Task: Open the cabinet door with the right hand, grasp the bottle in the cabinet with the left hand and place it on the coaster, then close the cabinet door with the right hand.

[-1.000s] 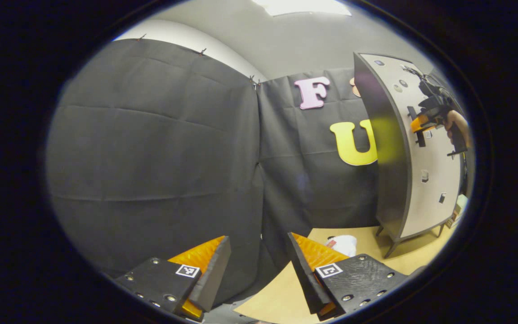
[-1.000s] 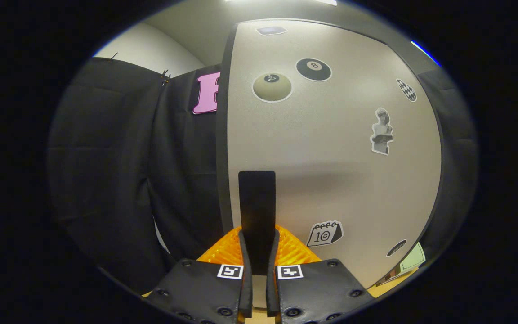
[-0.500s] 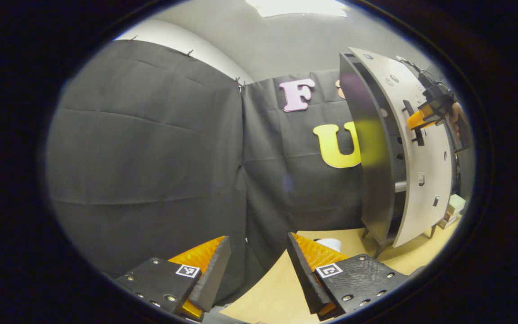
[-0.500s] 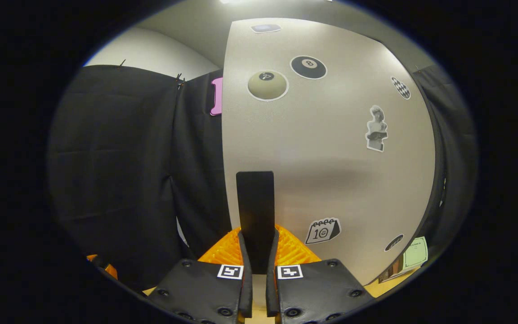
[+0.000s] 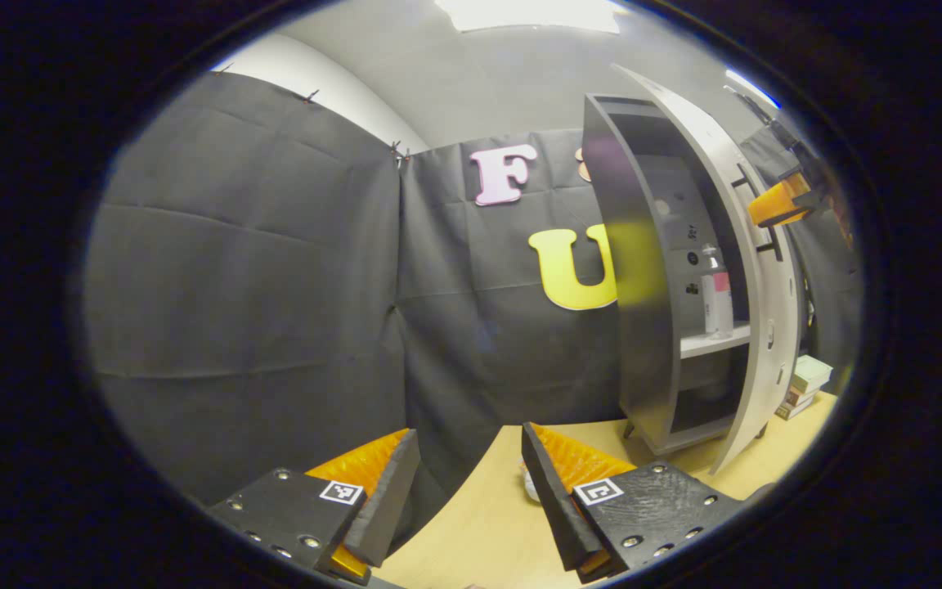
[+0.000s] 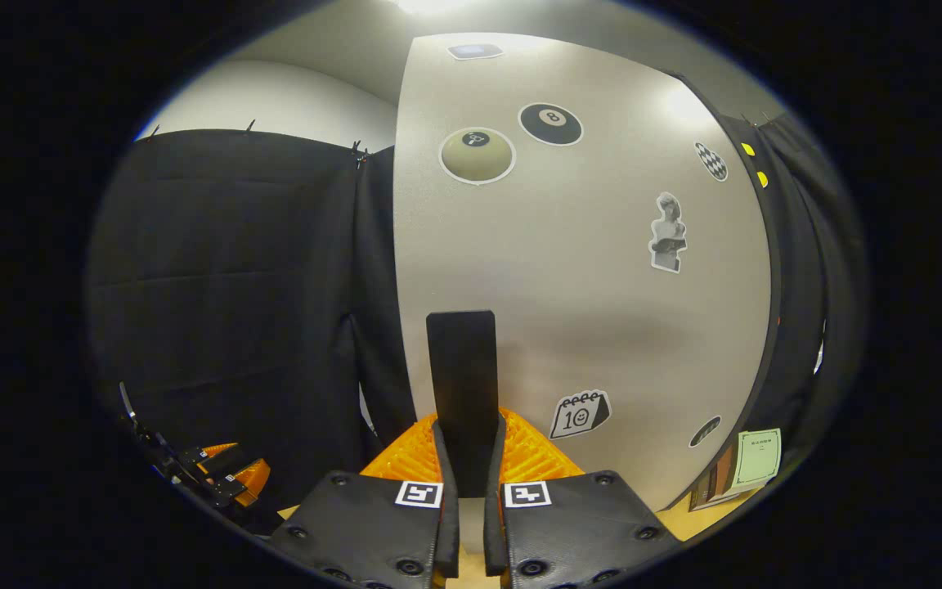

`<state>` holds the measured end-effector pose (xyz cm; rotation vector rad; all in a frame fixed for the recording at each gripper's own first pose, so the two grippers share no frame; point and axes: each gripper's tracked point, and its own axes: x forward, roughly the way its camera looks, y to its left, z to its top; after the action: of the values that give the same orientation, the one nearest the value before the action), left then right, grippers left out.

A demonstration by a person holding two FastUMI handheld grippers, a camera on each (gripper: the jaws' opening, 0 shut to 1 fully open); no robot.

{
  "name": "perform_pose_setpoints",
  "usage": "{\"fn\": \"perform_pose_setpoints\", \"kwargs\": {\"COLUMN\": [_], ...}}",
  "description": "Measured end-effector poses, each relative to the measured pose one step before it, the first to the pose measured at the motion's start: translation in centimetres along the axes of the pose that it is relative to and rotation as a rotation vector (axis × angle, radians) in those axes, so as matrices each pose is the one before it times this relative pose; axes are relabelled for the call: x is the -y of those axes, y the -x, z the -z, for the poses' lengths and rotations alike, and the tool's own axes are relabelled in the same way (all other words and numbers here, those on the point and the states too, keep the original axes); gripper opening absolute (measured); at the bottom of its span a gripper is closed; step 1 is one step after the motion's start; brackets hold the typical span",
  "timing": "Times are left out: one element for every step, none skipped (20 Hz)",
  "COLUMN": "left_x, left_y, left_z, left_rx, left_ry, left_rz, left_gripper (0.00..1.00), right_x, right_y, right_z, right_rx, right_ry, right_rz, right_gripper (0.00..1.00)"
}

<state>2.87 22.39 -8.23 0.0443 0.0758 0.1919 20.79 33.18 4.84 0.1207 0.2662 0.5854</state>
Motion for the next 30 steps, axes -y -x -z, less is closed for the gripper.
{"fn": "perform_pose_setpoints", "kwargs": {"left_x": [1.038,1.220,1.226,1.368,1.247,1.223,1.385,1.411,1.357,1.219,1.118,1.139,1.149,1.290,1.381,1.271,1.074,1.130,1.219,1.095,0.998,0.803,0.729,0.707,0.650,0.496,0.552,0.546,0.676,0.600], "left_y": [0.108,0.093,0.208,-0.032,-0.160,0.033,0.083,-0.019,0.196,0.285,0.196,0.169,-0.024,-0.112,-0.219,-0.124,-0.076,-0.083,-0.159,-0.004,-0.026,0.077,0.039,0.062,0.101,0.114,0.090,0.171,0.127,0.223], "left_z": [-0.454,-0.510,-0.341,-0.309,-0.143,-0.111,-0.219,-0.399,-0.284,-0.480,-0.447,-0.587,-0.406,-0.366,-0.329,-0.218,-0.082,-0.212,-0.171,-0.328,-0.165,-0.123,-0.061,-0.157,-0.125,-0.097,0.027,-0.082,-0.117,-0.094], "left_rx": [0.00958,0.00949,0.00519,0.00405,0.00033,-0.00205,-0.00063,0.00316,0.00256,0.00632,0.00921,0.00978,0.00697,0.00464,0.00365,0.00197,0.00175,0.00175,0.00313,0.00425,0.00267,0.00104,0.00236,0.00030,-0.00113,-0.00105,-0.00081,-0.00161,-0.00150,-0.00042], "left_ry": [-0.00382,0.00269,0.00479,0.00160,-0.00489,-0.00470,0.00113,0.00504,0.00229,-0.00325,-0.00525,-0.00385,-0.00143,0.00047,0.00181,0.00282,0.00274,0.00143,0.00067,-0.00123,-0.00352,-0.00329,-0.00073,0.00115,0.00141,0.00141,0.00158,0.00148,0.00036,-0.00034], "left_rz": [0.00539,0.00822,0.01002,0.01092,0.00375,0.00176,0.00811,0.01249,0.01398,0.00966,0.00800,0.00918,0.01250,0.01532,0.01574,0.01678,0.01533,0.01396,0.01495,0.01415,0.01304,0.00920,0.00694,0.00600,0.00319,0.00036,-0.00067,-0.00125,-0.00188,-0.00165], "left_gripper": [0.77,0.77,0.76,0.77,0.77,0.77,0.77,0.77,0.77,0.77,0.77,0.77,0.77,0.77,0.77,0.77,0.77,0.77,0.77,0.77,0.77,0.77,0.78,0.78,0.78,0.78,0.78,0.78,0.78,0.78], "right_x": [0.056,0.037,0.006,0.050,0.100,0.072,0.055,0.118,0.079,0.171,0.179,0.107,0.147,0.170,0.130,0.178,0.178,0.273,0.289,0.194,-0.007,-0.017,-0.059,-0.004,0.449,0.433,0.500,0.562,0.726,0.775], "right_y": [0.144,0.130,0.147,0.207,0.117,0.163,0.252,0.247,0.087,0.089,0.155,0.186,0.299,0.302,0.292,0.224,0.200,0.097,0.198,0.296,0.352,-0.040,-0.133,0.123,0.343,0.467,0.598,0.372,0.299,0.321], "right_z": [0.084,-0.015,0.089,0.029,-0.020,0.090,0.058,0.017,0.128,0.120,0.053,0.041,-0.004,-0.055,0.086,0.051,-0.046,0.005,-0.049,-0.141,-0.122,0.016,-0.016,-0.081,0.127,-0.109,-0.119,-0.052,-0.192,-0.210], "right_rx": [0.00096,-0.00012,-0.00389,-0.00236,0.00055,-0.00387,-0.00139,-0.00341,-0.00184,-0.00038,-0.00009,0.00219,0.00079,0.00189,0.00389,0.00201,0.00584,0.00286,0.00330,0.00645,0.00355,0.00465,0.00410,0.00487,0.00304,0.00429,0.00323,0.00416,0.00642,0.00868], "right_ry": [0.00696,0.00028,-0.00279,0.00267,0.00771,0.00843,0.00175,-0.00275,-0.00757,-0.00340,0.00136,0.00359,0.00367,0.00152,-0.00006,-0.00230,-0.00060,0.00491,0.00913,0.00791,0.00029,-0.00606,-0.00615,-0.00411,-0.00128,0.00358,0.00282,0.00316,0.00601,0.00228], "right_rz": [-0.01627,-0.01920,-0.02146,-0.02269,-0.02042,-0.01960,-0.01828,-0.01803,-0.01591,-0.01248,-0.00804,-0.00439,-0.00123,0.00121,0.00321,0.00534,0.00850,0.01360,0.01568,0.01407,0.01153,0.00894,0.00930,0.00852,0.01108,0.01179,0.01134,0.01231,0.01892,0.01453], "right_gripper": [0.13,0.13,0.13,0.15,0.13,0.13,0.13,0.12,0.12,0.12,0.13,0.14,0.13,0.13,0.13,0.13,0.13,0.13,0.13,0.13,0.13,0.13,0.11,0.13,0.13,0.13,0.10,0.14,0.14,0.14]}}
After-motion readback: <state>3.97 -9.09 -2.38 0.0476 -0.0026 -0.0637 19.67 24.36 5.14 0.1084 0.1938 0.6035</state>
